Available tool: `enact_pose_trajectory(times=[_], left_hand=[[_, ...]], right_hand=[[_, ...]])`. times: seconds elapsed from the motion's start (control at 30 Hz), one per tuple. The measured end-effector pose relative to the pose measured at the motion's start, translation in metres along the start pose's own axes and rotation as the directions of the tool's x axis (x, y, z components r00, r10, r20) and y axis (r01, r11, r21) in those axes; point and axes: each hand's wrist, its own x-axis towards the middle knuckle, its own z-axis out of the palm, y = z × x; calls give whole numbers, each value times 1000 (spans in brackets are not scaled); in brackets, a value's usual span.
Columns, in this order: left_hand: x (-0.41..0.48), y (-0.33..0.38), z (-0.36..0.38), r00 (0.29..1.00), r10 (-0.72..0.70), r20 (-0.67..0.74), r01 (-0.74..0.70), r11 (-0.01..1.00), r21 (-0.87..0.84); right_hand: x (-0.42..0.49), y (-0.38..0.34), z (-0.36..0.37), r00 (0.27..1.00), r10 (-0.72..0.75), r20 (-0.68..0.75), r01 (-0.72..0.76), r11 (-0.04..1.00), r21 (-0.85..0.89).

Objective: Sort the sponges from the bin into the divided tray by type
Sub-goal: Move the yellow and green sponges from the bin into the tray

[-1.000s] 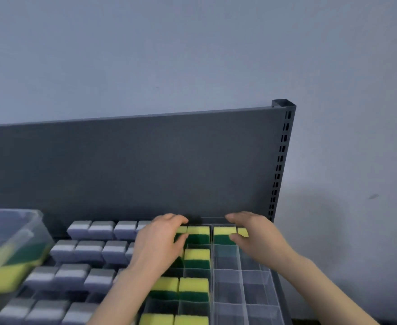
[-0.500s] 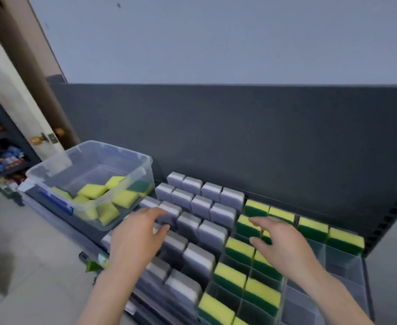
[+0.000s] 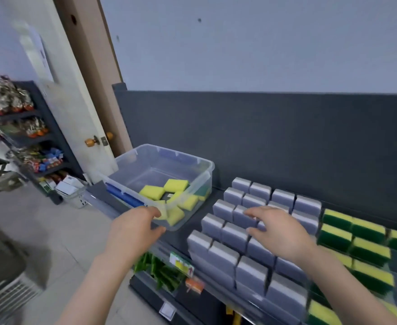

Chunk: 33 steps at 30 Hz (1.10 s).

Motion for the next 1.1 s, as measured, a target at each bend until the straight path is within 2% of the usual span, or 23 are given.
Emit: enact_pose_trajectory(times=[0.2, 0.4, 0.57, 0.97, 1.1], left_hand=[[27, -95, -15, 997, 32, 77, -36, 998, 60], [55, -150, -26, 983, 95, 155, -109, 990, 89], [77, -167, -26, 974, 146, 172, -157, 986, 53], [152, -184, -10, 975, 221, 1, -219, 968, -121], [195, -189, -1, 970, 235, 56, -226, 965, -131]], right_hand=[[40, -76, 16, 999, -10, 41, 12, 999, -51], [79, -133, 34, 999, 14, 43, -12, 999, -43], [97, -157, 43, 997, 27, 70, -24, 999, -43], [192, -166, 65, 996, -23, 91, 25, 999, -21], [235, -163, 76, 993, -35, 113, 37, 999, -11]])
